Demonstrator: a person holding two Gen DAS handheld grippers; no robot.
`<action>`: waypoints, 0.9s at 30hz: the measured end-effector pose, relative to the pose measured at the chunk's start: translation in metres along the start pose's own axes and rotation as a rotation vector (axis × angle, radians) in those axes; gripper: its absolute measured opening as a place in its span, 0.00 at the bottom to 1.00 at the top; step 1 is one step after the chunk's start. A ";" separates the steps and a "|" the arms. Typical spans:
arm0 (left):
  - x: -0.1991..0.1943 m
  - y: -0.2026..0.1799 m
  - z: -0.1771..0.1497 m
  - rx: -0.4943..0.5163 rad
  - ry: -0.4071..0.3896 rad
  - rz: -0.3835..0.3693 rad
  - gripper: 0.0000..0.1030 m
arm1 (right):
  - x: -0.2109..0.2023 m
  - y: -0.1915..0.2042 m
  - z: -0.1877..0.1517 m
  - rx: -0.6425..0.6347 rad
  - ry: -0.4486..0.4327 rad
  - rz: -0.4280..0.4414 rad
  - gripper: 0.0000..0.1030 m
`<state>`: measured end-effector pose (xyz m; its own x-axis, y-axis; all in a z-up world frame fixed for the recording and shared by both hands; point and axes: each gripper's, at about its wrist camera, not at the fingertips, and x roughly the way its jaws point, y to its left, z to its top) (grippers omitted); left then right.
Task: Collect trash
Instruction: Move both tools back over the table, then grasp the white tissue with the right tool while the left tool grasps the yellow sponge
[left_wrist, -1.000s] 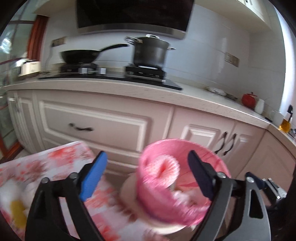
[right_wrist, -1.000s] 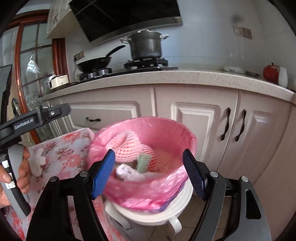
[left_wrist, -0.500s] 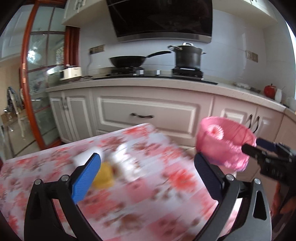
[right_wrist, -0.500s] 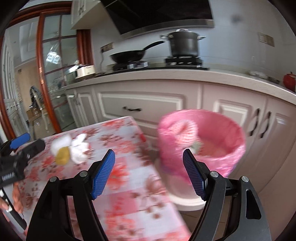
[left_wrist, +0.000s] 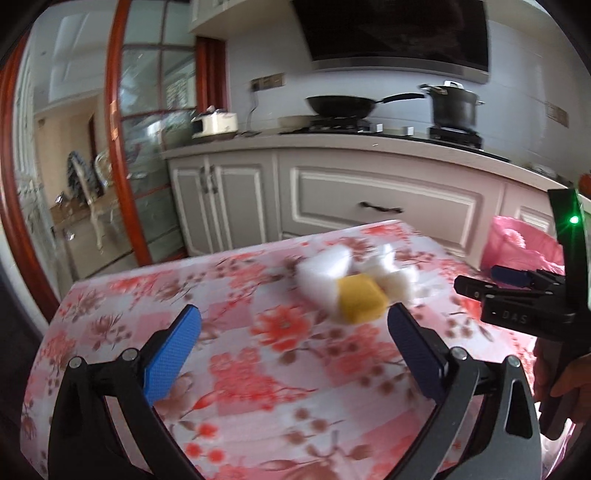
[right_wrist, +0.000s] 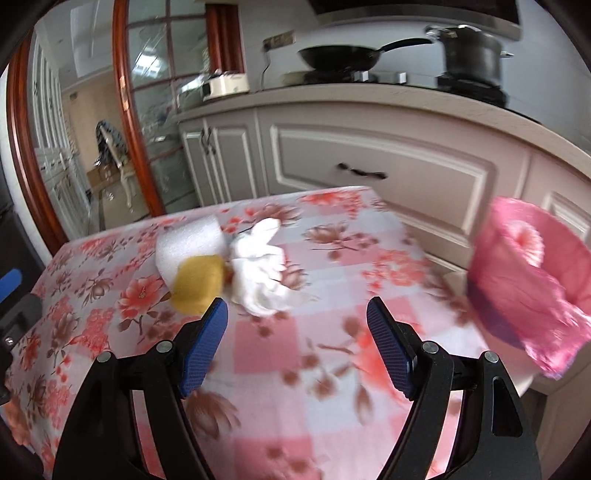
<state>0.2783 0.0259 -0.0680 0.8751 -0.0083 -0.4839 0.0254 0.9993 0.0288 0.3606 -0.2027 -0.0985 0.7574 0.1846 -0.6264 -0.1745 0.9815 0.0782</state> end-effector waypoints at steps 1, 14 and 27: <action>0.004 0.008 -0.001 -0.021 0.012 0.004 0.95 | 0.007 0.003 0.001 -0.011 0.006 0.003 0.72; 0.042 0.019 -0.005 -0.055 0.081 0.004 0.95 | 0.088 0.021 0.019 -0.070 0.132 0.071 0.55; 0.098 -0.049 0.005 -0.044 0.218 -0.090 0.70 | 0.043 -0.012 0.012 0.000 0.076 0.098 0.27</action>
<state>0.3655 -0.0239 -0.1130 0.7451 -0.0938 -0.6603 0.0734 0.9956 -0.0585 0.4029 -0.2060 -0.1170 0.6865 0.2755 -0.6730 -0.2454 0.9589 0.1422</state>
